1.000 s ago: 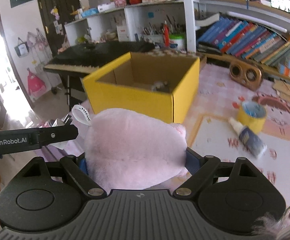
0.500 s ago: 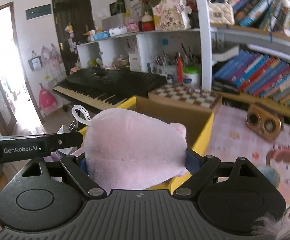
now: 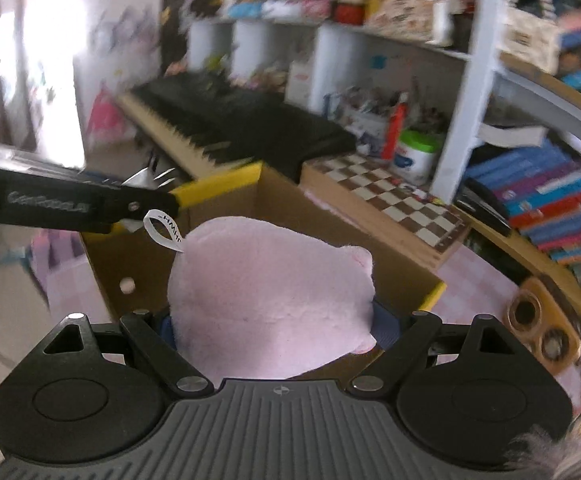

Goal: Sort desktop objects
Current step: 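Lower the plug adapter into the yellow box with left tool while right tool lowers the plush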

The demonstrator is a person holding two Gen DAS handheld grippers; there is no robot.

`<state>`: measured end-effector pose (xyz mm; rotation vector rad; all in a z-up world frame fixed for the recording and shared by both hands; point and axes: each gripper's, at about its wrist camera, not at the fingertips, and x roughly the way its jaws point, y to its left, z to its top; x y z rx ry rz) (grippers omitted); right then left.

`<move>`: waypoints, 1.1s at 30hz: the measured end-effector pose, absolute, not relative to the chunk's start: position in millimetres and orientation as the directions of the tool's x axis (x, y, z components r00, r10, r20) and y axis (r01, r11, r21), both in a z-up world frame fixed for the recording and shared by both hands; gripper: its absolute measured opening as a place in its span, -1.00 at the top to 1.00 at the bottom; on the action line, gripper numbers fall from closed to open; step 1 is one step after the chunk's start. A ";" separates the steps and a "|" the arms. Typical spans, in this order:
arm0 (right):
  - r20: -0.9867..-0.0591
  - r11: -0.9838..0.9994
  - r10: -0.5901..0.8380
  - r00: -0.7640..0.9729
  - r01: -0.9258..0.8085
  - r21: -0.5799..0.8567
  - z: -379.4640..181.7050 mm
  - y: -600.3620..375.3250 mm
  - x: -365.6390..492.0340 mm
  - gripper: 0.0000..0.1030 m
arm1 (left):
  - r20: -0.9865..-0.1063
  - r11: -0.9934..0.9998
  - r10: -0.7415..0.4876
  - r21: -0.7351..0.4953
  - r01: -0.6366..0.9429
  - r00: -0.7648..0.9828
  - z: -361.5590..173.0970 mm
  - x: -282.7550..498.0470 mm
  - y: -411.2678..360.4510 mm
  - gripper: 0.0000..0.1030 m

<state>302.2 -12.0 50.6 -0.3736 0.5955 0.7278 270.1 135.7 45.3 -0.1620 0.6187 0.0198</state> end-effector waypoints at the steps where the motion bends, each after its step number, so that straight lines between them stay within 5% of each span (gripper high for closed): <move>1: -0.640 0.669 0.504 0.580 -0.731 -0.136 47.0 -7.4 306.6 -0.69 | -0.591 0.989 -0.032 -0.134 -0.059 0.806 41.5 275.0 133.5 0.31; 8: -0.744 0.543 0.456 0.487 -0.815 -0.201 26.1 17.5 329.9 -0.70 | -0.679 0.995 -0.031 -0.093 -0.045 0.733 12.9 301.6 128.4 0.31; 17: -0.863 0.517 0.374 0.339 -0.849 -0.109 1.8 23.8 363.7 -0.71 | -0.759 0.998 -0.045 -0.066 -0.007 0.649 -13.8 314.1 120.9 0.31; 25: -0.877 0.350 0.259 0.404 -0.886 -0.305 -21.0 29.4 343.3 -0.74 | -0.782 0.998 -0.061 -0.039 0.048 0.620 -21.5 319.3 107.2 0.30; 33: -0.864 0.374 0.280 0.419 -0.876 -0.304 -19.7 25.3 345.6 -0.81 | -0.722 0.999 -0.039 -0.018 0.037 0.691 -4.5 307.0 105.6 0.21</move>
